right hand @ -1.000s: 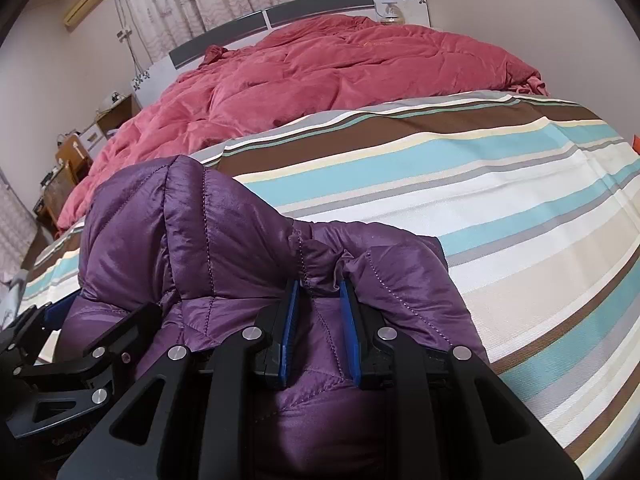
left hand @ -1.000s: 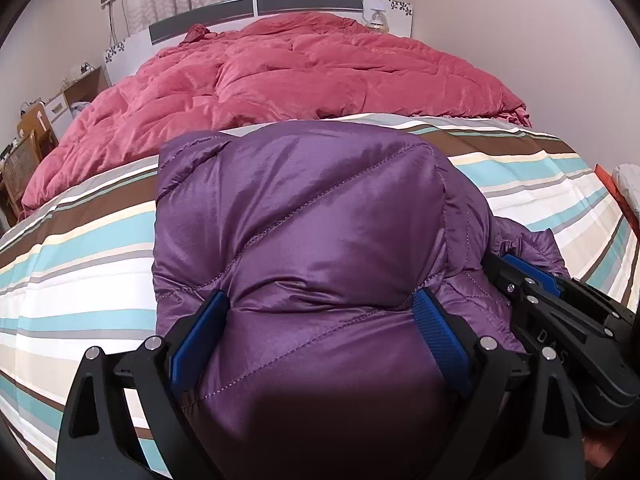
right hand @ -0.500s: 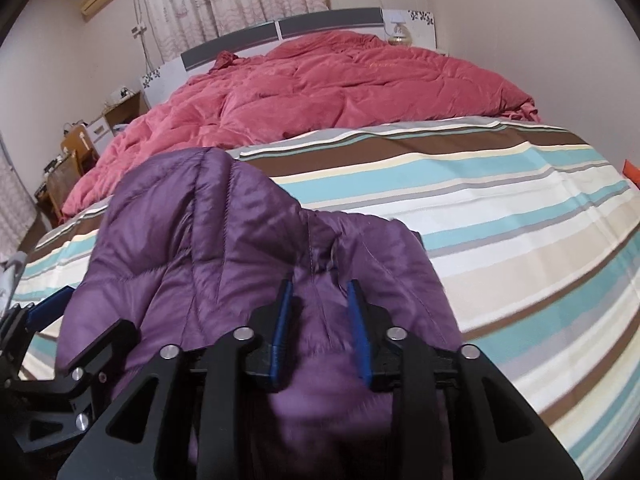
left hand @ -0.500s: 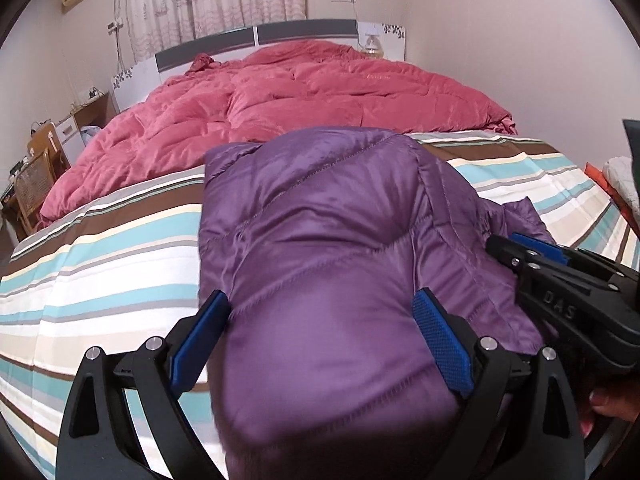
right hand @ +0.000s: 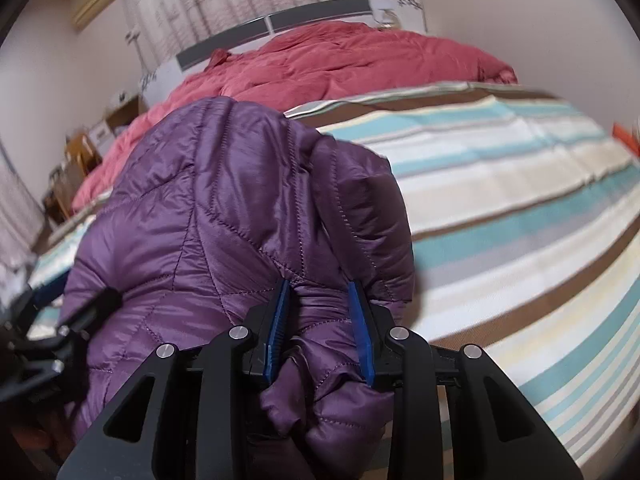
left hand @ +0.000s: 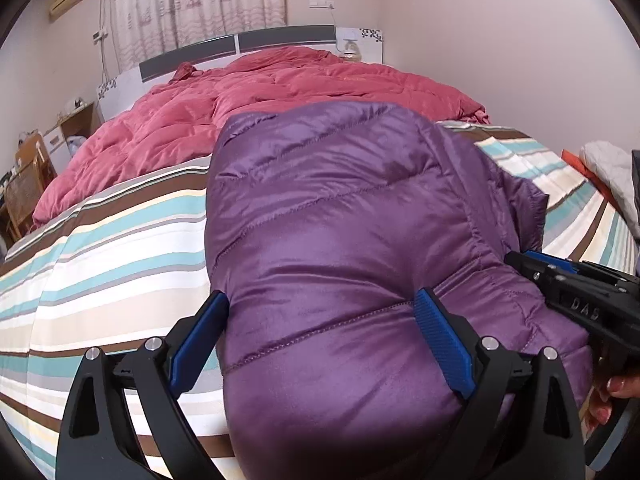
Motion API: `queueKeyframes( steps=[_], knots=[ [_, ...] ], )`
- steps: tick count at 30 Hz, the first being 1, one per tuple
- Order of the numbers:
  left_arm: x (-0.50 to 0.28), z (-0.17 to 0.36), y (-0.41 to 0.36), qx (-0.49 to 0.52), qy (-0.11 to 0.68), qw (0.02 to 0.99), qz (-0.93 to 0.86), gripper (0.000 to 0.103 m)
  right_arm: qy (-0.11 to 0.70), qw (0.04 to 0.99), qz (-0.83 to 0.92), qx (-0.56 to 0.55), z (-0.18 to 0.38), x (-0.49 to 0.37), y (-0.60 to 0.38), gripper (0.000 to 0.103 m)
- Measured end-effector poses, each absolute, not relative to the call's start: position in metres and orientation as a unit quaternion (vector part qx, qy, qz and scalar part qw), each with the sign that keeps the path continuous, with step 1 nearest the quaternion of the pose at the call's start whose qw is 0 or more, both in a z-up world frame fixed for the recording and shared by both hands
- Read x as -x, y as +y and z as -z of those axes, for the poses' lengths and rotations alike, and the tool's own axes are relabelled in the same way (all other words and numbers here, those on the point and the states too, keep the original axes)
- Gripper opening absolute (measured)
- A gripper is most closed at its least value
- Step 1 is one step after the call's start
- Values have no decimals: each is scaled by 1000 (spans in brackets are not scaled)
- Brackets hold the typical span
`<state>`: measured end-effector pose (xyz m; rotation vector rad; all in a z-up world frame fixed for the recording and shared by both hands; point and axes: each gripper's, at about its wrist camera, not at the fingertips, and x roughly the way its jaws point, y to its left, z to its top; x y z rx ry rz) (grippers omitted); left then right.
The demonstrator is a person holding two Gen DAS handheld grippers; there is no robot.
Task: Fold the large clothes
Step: 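Lift the gripped jacket end with both tools and fold it over the body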
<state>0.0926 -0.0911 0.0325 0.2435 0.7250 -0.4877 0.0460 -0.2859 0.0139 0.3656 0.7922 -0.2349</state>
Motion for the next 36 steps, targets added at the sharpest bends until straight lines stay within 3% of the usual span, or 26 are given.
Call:
queueKeyframes(
  steps=[14,16,18,36],
  knots=[
    [-97,-37,-79,-78,375,894,231,101,380,905,106,-160,-26,-52,-289,35],
    [-95,-39,-75,-78,374,896,228,101,377,905,107,-165,-31,-45,-289,45],
    [-93,-42,-69,-80,371,898,225,101,372,905,122,-165,-36,-37,-289,65],
    [-107,-44,-41,-41,423,869,252,101,402,862,70,-300,-24,-23,-315,66]
  ],
)
